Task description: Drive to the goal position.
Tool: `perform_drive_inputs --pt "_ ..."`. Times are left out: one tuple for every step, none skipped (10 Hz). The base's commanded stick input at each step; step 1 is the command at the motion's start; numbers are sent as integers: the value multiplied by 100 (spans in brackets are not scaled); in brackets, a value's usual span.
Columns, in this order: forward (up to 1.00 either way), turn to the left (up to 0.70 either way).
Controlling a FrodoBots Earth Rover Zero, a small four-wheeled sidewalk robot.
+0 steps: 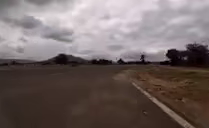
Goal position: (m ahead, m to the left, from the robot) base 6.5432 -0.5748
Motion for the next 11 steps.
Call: perform_drive_inputs --pt "50 0" --pt "50 -1" --pt "50 -25" --pt "50 -49" --pt "50 -50" --pt "50 -50" --pt "50 -44" --pt "50 -36" --pt "50 0" --pt "50 0" --pt "50 0"
